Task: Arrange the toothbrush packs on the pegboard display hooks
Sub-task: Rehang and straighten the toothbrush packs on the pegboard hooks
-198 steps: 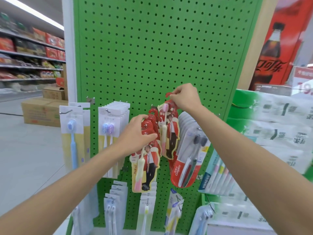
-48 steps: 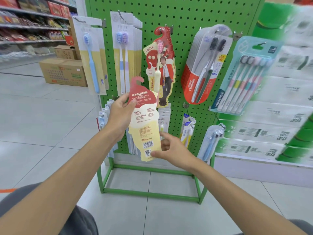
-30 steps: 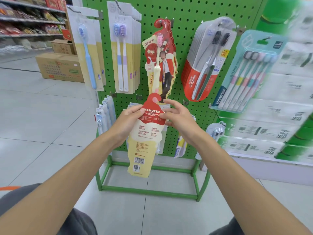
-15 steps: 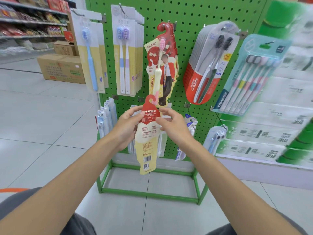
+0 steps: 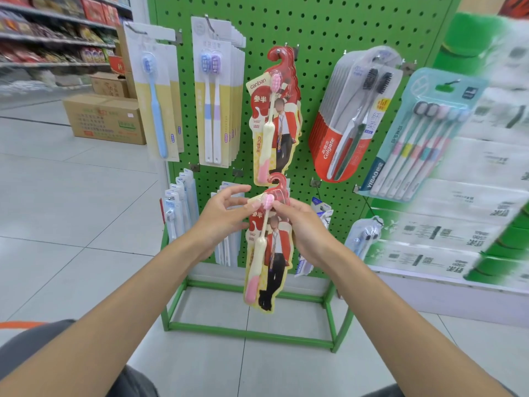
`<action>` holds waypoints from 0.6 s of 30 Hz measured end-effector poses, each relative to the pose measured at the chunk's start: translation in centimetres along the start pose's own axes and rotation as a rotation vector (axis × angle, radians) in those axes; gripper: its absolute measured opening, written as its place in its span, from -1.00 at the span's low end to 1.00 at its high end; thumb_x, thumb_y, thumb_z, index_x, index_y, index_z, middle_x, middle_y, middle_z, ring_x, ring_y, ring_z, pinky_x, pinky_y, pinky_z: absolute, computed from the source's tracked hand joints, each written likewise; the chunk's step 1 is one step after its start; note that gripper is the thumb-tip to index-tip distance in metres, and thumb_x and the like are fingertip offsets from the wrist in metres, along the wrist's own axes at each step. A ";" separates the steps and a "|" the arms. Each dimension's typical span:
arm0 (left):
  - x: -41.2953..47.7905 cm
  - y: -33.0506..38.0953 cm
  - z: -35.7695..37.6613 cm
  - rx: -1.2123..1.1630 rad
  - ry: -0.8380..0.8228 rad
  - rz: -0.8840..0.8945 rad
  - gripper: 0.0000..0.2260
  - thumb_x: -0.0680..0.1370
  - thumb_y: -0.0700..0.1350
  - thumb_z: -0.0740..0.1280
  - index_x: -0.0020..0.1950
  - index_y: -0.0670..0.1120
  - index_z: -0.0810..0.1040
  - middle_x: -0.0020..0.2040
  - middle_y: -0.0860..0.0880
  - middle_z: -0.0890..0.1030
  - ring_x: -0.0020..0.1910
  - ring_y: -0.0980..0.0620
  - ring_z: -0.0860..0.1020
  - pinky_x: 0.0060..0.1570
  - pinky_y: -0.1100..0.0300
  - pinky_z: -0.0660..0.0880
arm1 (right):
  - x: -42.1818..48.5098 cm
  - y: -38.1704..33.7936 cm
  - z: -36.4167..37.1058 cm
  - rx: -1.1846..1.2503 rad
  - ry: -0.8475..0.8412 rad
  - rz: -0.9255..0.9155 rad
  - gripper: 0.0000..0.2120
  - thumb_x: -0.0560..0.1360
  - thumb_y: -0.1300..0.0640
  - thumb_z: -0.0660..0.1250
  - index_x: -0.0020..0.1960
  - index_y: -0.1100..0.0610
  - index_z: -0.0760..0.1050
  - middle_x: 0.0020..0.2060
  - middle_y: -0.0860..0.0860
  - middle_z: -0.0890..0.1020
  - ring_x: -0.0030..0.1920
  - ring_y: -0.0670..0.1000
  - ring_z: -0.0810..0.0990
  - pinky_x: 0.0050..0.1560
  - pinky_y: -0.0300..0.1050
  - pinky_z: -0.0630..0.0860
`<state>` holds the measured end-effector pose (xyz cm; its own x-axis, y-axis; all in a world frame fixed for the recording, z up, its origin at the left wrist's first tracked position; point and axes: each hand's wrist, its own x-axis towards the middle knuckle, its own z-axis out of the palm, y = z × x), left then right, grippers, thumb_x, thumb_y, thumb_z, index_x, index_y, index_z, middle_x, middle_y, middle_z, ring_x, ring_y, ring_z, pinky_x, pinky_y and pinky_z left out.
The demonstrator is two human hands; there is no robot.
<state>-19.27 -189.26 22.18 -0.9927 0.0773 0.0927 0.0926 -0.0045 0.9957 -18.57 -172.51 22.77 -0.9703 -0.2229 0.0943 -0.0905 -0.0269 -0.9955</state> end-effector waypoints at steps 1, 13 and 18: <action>-0.1 0.0 0.0 -0.029 -0.029 -0.017 -0.64 0.53 -0.07 0.43 0.31 0.01 0.51 0.15 -0.09 0.62 0.08 0.03 0.64 -0.08 0.19 0.60 | -0.1 -0.1 0.0 0.006 -0.003 -0.007 -0.79 0.63 0.17 0.22 -0.08 0.11 0.60 -0.38 -0.11 0.61 -0.29 -0.06 0.53 -0.04 -0.11 0.45; 0.1 -0.1 0.4 0.066 0.061 0.086 -0.86 0.57 -0.28 0.35 -0.03 -0.07 0.65 -0.09 -0.07 0.61 -0.20 0.12 0.64 -0.24 0.32 0.58 | 0.3 -2.4 -2.1 -0.273 0.152 -0.193 -0.79 0.58 0.24 0.31 0.18 0.08 0.58 -0.11 0.06 0.72 -0.16 -0.14 0.66 -0.15 -0.34 0.53; 0.0 1.6 1.0 0.052 0.034 0.101 -0.86 0.55 -0.28 0.37 -0.01 -0.07 0.66 -0.09 -0.09 0.65 -0.19 0.11 0.68 -0.18 0.24 0.62 | 0.0 -6.1 -2.7 -0.550 0.148 -0.259 -0.95 0.56 0.15 0.37 -0.02 0.04 0.61 -0.20 -0.01 0.72 -0.19 -0.09 0.65 0.01 -0.06 0.61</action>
<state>-19.10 -188.31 23.76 -0.9800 0.0450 0.1936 0.1954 0.0408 0.9799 -18.67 -169.72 28.83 -0.9186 -0.1377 0.3705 -0.3911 0.4521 -0.8017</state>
